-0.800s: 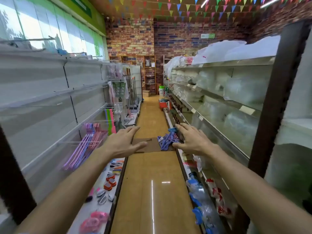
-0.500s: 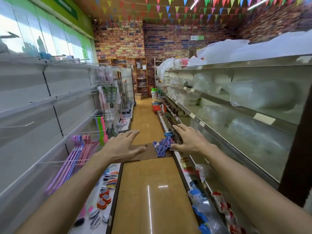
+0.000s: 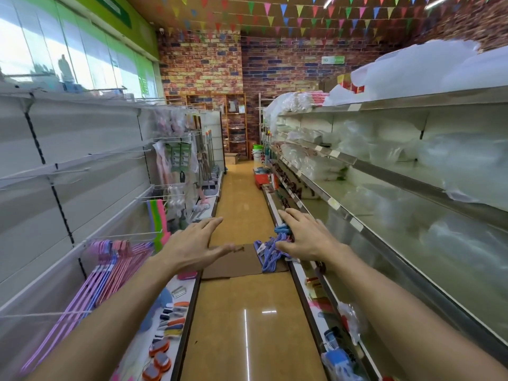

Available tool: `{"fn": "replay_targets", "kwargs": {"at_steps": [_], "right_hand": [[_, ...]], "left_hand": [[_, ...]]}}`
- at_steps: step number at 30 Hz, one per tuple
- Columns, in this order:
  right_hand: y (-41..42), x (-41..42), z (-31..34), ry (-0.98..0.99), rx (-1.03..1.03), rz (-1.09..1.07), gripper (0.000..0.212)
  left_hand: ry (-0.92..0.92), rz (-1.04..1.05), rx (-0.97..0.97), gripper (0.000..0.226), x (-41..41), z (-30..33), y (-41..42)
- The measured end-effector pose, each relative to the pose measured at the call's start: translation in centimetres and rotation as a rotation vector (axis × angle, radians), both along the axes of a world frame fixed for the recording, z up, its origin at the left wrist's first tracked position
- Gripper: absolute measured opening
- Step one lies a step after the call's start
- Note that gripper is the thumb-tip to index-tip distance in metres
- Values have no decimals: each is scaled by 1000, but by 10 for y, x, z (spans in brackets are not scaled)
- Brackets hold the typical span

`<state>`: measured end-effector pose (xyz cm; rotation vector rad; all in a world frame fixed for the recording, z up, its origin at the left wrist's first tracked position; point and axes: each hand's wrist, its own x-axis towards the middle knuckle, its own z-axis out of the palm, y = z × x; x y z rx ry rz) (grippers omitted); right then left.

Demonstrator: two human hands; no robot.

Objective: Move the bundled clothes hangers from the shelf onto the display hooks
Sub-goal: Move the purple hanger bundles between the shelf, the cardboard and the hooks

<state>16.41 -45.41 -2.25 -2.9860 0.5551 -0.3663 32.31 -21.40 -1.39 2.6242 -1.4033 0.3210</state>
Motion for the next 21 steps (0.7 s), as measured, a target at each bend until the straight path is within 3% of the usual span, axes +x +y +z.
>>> {"fn": "replay_targets", "kwargs": {"at_steps": [3, 13, 17, 21], "right_hand": [[-46, 46, 3, 3, 6, 7, 90], [-171, 186, 17, 24, -6, 19, 89], [-212, 243, 8, 40, 11, 16, 88], [-250, 309, 1, 36, 7, 12, 87]], "left_hand": [[-3, 32, 23, 101, 46, 6, -45], [43, 60, -13, 109, 181, 11, -168], [57, 48, -10, 93, 229, 2, -206], [62, 48, 0, 91, 298, -2, -243]]}}
